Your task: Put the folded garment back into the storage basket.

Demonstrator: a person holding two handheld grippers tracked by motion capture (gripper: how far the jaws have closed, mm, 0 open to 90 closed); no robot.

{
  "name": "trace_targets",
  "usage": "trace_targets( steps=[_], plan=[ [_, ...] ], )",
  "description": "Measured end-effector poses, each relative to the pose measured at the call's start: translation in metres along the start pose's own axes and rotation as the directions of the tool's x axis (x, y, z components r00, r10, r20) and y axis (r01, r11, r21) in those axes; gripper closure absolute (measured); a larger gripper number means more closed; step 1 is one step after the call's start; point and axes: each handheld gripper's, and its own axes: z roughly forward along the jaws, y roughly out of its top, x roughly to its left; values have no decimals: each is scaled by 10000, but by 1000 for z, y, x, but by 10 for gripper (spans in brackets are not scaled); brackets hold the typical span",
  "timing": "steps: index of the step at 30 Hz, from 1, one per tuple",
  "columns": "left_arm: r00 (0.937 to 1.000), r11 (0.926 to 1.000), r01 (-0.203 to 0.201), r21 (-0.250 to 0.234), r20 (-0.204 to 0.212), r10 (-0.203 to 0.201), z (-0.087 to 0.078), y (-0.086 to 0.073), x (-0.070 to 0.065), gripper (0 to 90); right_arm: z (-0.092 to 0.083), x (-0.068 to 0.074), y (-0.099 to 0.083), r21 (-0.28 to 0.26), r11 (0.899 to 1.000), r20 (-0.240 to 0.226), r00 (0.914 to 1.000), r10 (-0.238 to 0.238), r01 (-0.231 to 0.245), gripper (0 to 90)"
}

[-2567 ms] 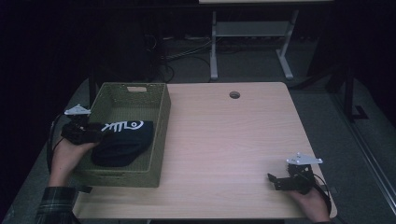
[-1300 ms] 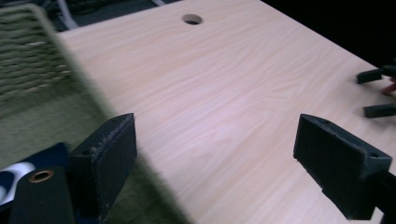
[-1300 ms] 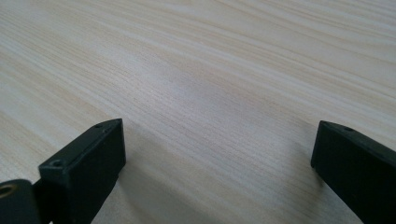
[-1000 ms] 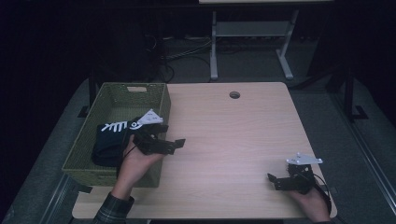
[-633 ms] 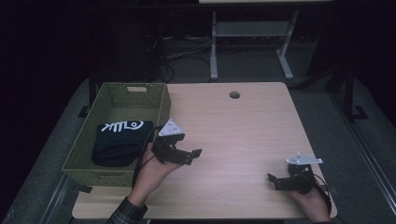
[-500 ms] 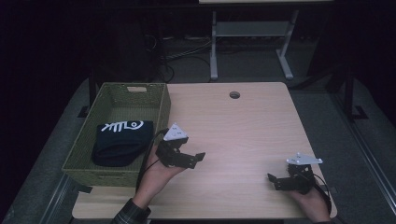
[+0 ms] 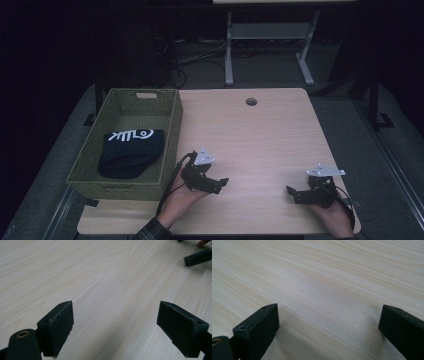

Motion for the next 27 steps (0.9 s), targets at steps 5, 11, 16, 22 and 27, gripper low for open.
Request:
trace_targets(
  steps=[5,11,16,22,27],
  plan=[
    [9998,9999,-17,140,-183,20,10,-8,1,134,0,0,0,2,10000,0,10000,-2,2,27],
    [9987,9992,-179,367,-466,196,20,-15,2,132,0,0,0,1,10000,2,10000,2,-2,27],
    [9985,9982,-214,554,-494,242,27,-20,3,132,0,0,0,2,10000,1,10000,1,-1,27],
    [9974,9972,-318,681,-631,361,31,-26,6,129,0,0,0,1,10000,1,10000,0,0,26],
    [9970,9983,-443,368,-614,465,32,-30,7,128,0,0,0,2,10000,-10,10000,1,-1,27]
  ],
)
